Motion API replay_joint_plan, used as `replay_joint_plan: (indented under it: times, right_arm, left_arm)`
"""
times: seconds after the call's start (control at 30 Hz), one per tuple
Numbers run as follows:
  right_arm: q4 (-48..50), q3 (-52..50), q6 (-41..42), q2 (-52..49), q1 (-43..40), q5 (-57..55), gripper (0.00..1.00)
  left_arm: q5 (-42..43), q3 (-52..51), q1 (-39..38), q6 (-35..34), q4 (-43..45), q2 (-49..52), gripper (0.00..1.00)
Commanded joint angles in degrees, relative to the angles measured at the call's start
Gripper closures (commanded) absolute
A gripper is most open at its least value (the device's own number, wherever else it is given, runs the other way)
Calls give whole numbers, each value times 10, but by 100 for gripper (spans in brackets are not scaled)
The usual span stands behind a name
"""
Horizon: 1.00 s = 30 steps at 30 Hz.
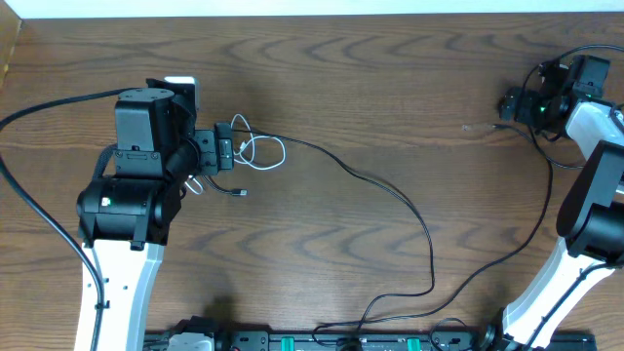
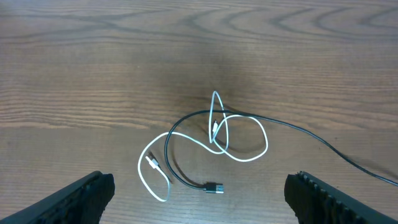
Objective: Untangle cables
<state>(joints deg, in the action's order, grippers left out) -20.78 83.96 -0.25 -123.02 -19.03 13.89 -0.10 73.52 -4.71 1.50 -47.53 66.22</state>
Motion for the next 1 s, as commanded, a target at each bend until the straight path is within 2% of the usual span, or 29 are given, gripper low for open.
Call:
replay_joint_plan:
  times: [0.0,0.33,0.47,0.67,0.73,0.8,0.83,0.9,0.93,0.97]
  right_arm:
    - [5,7,6,0,10,-3,1]
    - [39,7,6,-15,16,-3,1]
    - [75,7,9,-36,19,-4,8]
    - [130,7,55,-76,19,-19,13]
    - [143,7,70,-89,19,-20,17]
    - [152,7,80,-99,19,-20,32]
    - [156,7,80,-102,19,-19,45]
    - [162,7,80,-104,19,-20,87]
    - [167,7,82,-104,18,-19,98]
    - [172,7,87,-104,18,-19,99]
  left_arm:
    - [1,5,0,3,0,0,8]
    - [1,5,0,3,0,0,8]
    - [1,5,0,3,0,0,8]
    - [1,5,0,3,0,0,7]
    - [1,5,0,3,0,0,7]
    - [1,5,0,3,0,0,8]
    - [1,5,0,3,0,0,8]
    - [1,5,0,3,0,0,7]
    - [1,5,0,3,0,0,8]
    - [1,5,0,3,0,0,8]
